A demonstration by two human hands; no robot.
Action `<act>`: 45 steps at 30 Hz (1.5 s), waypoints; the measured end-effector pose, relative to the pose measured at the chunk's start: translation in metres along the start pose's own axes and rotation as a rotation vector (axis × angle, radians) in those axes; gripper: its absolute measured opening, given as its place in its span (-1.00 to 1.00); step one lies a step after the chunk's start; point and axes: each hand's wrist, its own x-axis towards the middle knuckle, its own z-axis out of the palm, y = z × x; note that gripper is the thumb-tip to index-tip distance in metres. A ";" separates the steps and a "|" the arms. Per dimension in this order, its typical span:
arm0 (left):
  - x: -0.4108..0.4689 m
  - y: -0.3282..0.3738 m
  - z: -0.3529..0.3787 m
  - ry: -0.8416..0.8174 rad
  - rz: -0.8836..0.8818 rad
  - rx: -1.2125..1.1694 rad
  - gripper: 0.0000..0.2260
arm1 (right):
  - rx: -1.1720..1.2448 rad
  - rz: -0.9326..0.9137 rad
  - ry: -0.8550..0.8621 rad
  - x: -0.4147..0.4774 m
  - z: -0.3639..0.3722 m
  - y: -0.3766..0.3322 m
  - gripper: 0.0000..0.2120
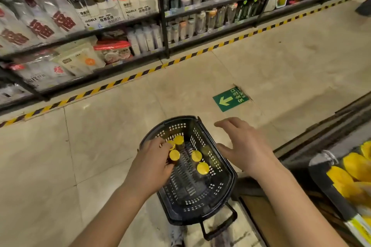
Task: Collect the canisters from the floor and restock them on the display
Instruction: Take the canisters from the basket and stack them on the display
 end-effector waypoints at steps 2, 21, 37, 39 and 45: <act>0.020 -0.016 0.026 -0.051 -0.023 -0.015 -0.54 | 0.049 -0.006 -0.033 0.016 0.028 0.016 -0.50; 0.150 -0.138 0.374 -0.167 -0.125 -0.058 -0.54 | 0.042 0.032 -0.248 0.105 0.407 0.152 -0.48; 0.250 -0.181 0.482 -0.265 -0.069 0.378 -0.27 | -0.046 0.140 -0.323 0.147 0.500 0.181 -0.50; 0.252 -0.185 0.490 -0.237 -0.045 0.411 -0.29 | -0.047 0.163 -0.328 0.152 0.504 0.183 -0.49; 0.263 -0.189 0.495 -0.171 -0.058 0.411 -0.40 | -0.059 0.202 -0.339 0.158 0.523 0.182 -0.47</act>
